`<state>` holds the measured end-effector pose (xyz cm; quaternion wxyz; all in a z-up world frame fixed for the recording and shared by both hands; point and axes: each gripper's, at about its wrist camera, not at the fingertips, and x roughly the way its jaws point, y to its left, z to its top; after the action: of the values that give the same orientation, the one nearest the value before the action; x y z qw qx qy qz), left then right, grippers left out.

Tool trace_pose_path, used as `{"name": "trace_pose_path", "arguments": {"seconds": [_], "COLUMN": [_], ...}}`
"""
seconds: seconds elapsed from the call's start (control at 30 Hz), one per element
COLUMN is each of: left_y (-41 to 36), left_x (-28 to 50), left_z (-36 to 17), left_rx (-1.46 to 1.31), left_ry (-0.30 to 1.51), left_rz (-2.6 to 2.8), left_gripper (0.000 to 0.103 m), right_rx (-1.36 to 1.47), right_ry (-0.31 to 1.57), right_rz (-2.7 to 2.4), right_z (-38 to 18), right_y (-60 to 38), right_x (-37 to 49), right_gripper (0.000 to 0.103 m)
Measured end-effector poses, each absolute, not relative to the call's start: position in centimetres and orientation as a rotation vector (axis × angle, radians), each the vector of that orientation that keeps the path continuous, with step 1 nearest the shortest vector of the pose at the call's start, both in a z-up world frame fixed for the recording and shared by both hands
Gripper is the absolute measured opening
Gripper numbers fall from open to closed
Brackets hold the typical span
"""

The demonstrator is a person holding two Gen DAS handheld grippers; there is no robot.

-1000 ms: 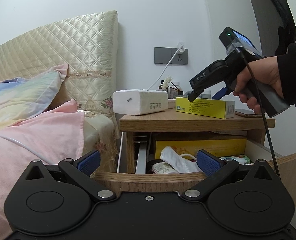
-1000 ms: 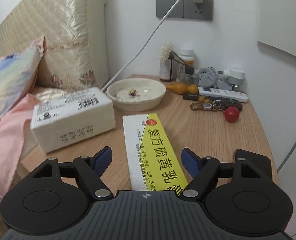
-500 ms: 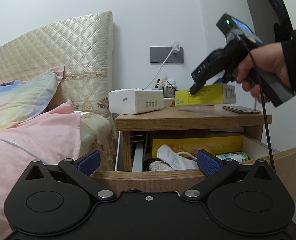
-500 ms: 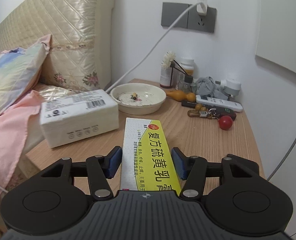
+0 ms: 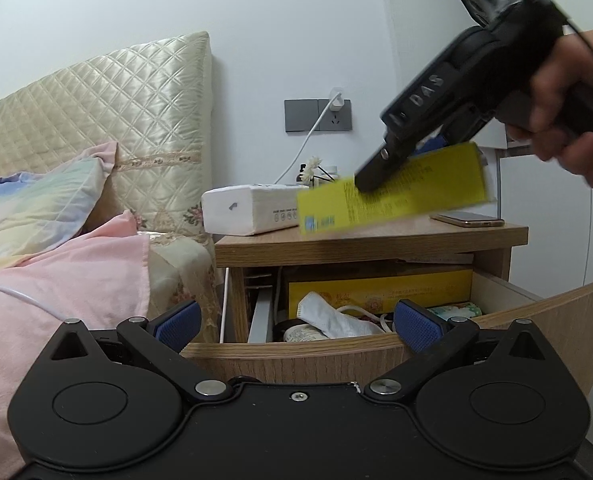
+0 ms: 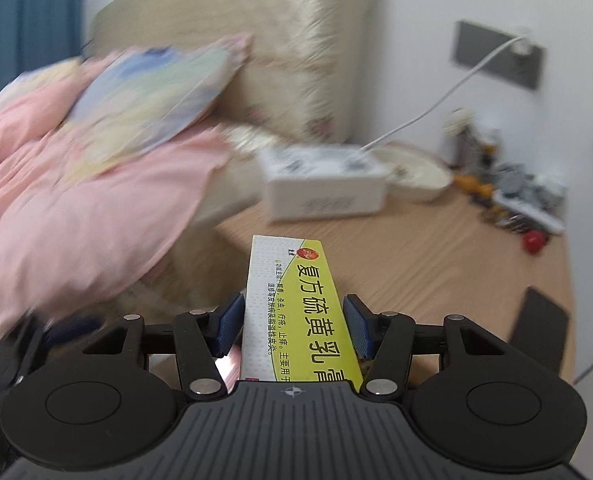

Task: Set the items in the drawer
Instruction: 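Carry the yellow box over the open drawer and lower it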

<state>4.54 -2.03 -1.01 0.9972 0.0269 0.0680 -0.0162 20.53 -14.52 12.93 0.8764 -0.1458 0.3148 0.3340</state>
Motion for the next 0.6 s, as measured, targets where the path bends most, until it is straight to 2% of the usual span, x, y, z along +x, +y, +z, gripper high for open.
{"name": "trace_pose_path", "arguments": {"seconds": [0.27, 0.6], "left_y": [-2.4, -2.6], "left_x": [4.3, 4.4], "left_z": [-1.2, -1.4], "left_rx": [0.071, 0.087], "left_ry": [0.135, 0.131], "left_rz": [-0.042, -0.054], "left_gripper": [0.102, 0.102], "right_rx": [-0.387, -0.497], "right_ry": [0.781, 0.809], "right_rz": [0.698, 0.626], "right_z": [9.3, 4.8], "right_y": [-14.2, -14.9], "right_x": [20.8, 21.8], "right_gripper": [0.059, 0.059]}}
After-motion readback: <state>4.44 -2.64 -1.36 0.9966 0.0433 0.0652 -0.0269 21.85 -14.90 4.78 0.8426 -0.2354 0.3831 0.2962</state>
